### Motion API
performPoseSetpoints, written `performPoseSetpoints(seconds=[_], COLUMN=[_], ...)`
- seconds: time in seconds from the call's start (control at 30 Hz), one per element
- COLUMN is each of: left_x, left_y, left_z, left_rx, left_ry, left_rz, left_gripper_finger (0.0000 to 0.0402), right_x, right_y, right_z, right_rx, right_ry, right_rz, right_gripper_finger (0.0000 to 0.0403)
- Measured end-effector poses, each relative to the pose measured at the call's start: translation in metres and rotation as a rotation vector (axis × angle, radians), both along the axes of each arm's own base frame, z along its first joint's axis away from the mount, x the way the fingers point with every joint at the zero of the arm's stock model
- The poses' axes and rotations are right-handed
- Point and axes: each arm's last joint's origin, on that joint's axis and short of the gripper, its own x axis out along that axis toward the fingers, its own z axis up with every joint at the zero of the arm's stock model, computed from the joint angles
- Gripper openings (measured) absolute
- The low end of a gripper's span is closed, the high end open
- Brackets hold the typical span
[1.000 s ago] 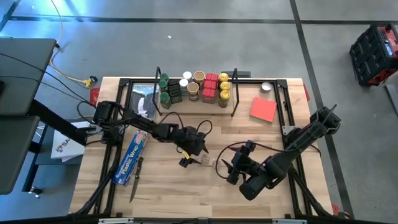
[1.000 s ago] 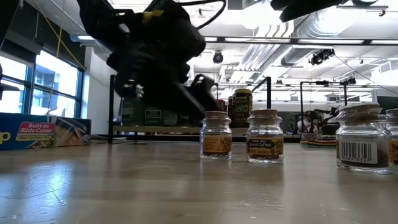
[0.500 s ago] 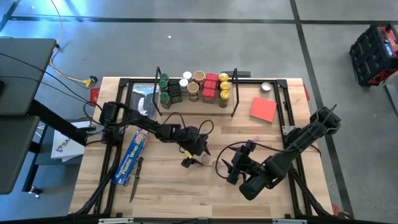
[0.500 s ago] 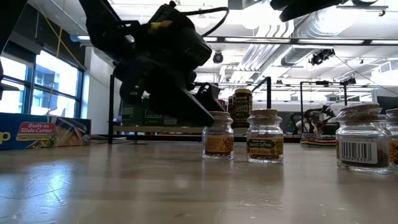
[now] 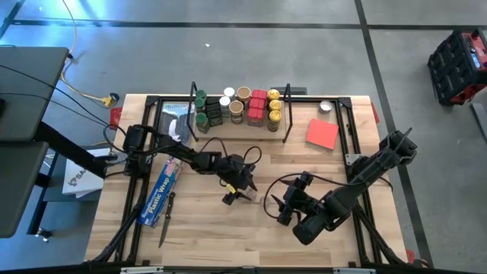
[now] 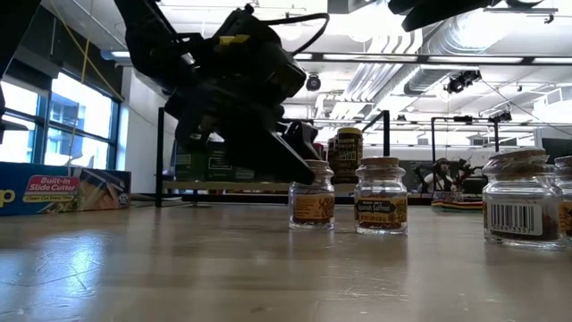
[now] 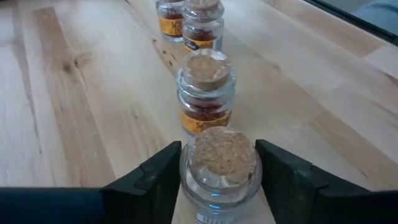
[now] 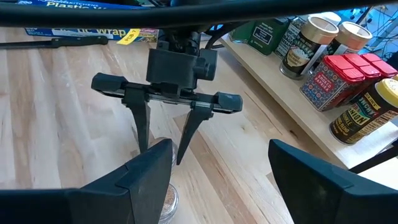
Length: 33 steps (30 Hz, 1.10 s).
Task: Shelf spices
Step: Put the brown seasoning bottle on the shelf to the bottom of the white seasoning bottles
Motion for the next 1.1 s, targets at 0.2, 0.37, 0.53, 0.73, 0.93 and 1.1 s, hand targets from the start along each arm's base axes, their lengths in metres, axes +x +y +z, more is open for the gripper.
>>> performPoseSetpoints(seconds=[0.2,0.37,0.53,0.73,0.93,1.1], left_x=[-0.001,-0.006,-0.027,-0.058,-0.073,-0.079], left_y=[0.001,0.002,0.022,0.079,0.116,0.125], left_z=[0.005,0.033,0.079,0.101,0.087,0.078], left_rx=[0.001,0.025,0.121,0.11,0.117,0.135], left_ry=[0.011,0.004,-0.009,0.003,0.029,0.04], left_rz=[0.073,0.295,0.509,0.796,0.915,0.968], left_gripper_finger=[0.0171,0.0171,0.0171,0.0181,0.0183,0.018], right_x=[0.0,0.0,0.0,0.0,0.0,-0.001], right_y=[0.0,0.0,0.0,0.0,0.0,0.0], right_z=[0.0,0.0,0.0,0.0,0.0,0.0], right_rx=[0.0,0.005,0.005,0.011,0.008,0.003], right_ry=[0.0,0.001,0.001,-0.004,-0.004,0.001], right_rz=[0.0,0.0,0.001,-0.004,-0.005,-0.005], right_gripper_finger=[0.0261,0.0261,0.0261,0.0261,0.0261,0.0261])
